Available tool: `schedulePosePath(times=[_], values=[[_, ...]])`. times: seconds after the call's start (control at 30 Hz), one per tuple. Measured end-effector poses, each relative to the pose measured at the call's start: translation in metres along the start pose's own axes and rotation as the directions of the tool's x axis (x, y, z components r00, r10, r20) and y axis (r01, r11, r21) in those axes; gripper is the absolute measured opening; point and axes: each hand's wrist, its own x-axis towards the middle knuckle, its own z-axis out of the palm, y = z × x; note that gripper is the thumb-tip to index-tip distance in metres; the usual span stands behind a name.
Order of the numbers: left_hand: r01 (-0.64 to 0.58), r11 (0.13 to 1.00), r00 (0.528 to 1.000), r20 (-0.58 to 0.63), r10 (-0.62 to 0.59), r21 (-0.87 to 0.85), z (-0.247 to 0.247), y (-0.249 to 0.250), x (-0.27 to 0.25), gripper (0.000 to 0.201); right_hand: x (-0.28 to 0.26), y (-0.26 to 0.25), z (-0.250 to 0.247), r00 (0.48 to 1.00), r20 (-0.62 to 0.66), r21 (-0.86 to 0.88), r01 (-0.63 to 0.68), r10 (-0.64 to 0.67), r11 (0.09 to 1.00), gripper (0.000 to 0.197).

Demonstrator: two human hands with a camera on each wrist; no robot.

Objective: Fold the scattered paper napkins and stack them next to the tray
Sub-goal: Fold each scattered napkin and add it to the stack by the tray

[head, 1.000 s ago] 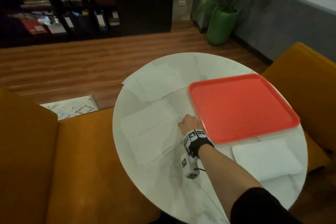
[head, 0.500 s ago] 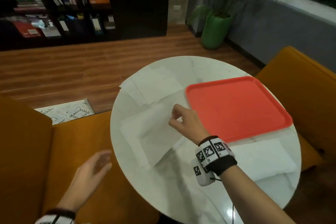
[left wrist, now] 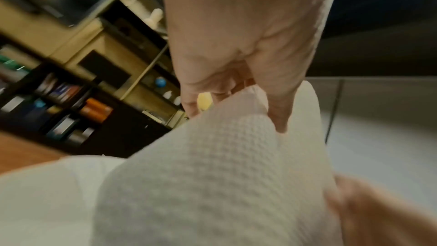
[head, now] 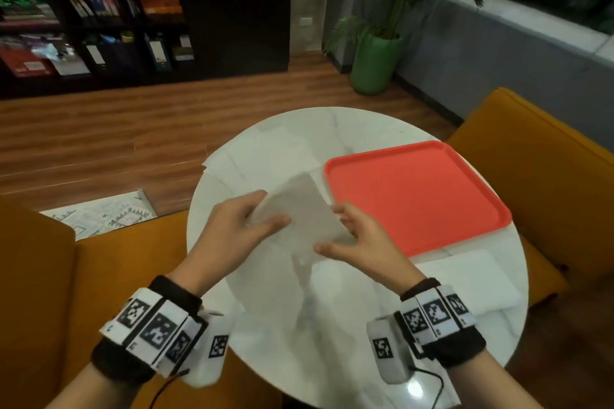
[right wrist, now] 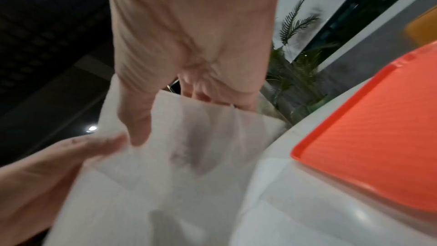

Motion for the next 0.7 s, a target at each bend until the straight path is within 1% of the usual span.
schedulePosePath(times=[0.07,0.13,0.17,0.23,0.3,0.33,0.4,0.47,0.5,0.57,0.67,0.7], values=[[0.114,0.976,0.99,-0.056,-0.126,-0.186,-0.005,-0.002,-0.008,0.012,-0.006,0.017,-0.005,0.997,0.024,-0.061,-0.072,0.074,0.996,0.022],[0.245,0.92,0.964,-0.024,-0.265,-0.306,-0.008,-0.016,-0.017,0.016,-0.006,0.029,-0.01,0.993,-0.006,-0.022,-0.121,0.121,0.992,0.015],[0.305,0.896,0.947,0.006,-0.32,-0.324,-0.008,-0.026,-0.022,0.019,-0.003,0.034,-0.013,0.989,-0.028,0.006,-0.146,0.146,0.989,0.014],[0.404,0.863,0.913,0.077,-0.401,-0.304,-0.005,-0.049,-0.029,0.023,0.009,0.044,-0.015,0.981,-0.053,0.012,-0.188,0.188,0.982,0.014],[0.482,0.847,0.876,0.128,-0.465,-0.223,0.002,-0.074,-0.032,0.021,0.026,0.058,-0.013,0.974,-0.055,-0.074,-0.223,0.219,0.972,0.014],[0.511,0.844,0.859,0.132,-0.495,-0.16,0.005,-0.087,-0.032,0.018,0.035,0.064,-0.011,0.973,-0.049,-0.134,-0.232,0.227,0.964,0.016],[0.551,0.834,0.83,0.137,-0.541,-0.042,0.012,-0.11,-0.029,0.014,0.052,0.08,-0.007,0.968,-0.032,-0.212,-0.249,0.248,0.945,0.017],[0.564,0.825,0.818,0.145,-0.557,-0.011,0.016,-0.127,-0.025,0.016,0.063,0.093,-0.004,0.965,-0.025,-0.268,-0.259,0.262,0.928,0.018],[0.561,0.828,0.82,0.142,-0.554,-0.008,0.018,-0.132,-0.023,0.016,0.067,0.097,-0.003,0.963,-0.024,-0.286,-0.263,0.268,0.921,0.02],[0.551,0.834,0.828,0.126,-0.546,-0.011,0.021,-0.137,-0.018,0.011,0.07,0.103,-0.001,0.964,-0.025,-0.297,-0.261,0.266,0.918,0.016],[0.532,0.846,0.844,0.106,-0.526,-0.036,0.024,-0.143,-0.014,0.017,0.065,0.107,-0.002,0.968,-0.055,-0.254,-0.249,0.244,0.934,0.007],[0.513,0.857,0.857,0.093,-0.507,-0.044,0.024,-0.144,-0.015,0.019,0.06,0.107,-0.003,0.969,-0.07,-0.236,-0.247,0.237,0.94,0.013]])
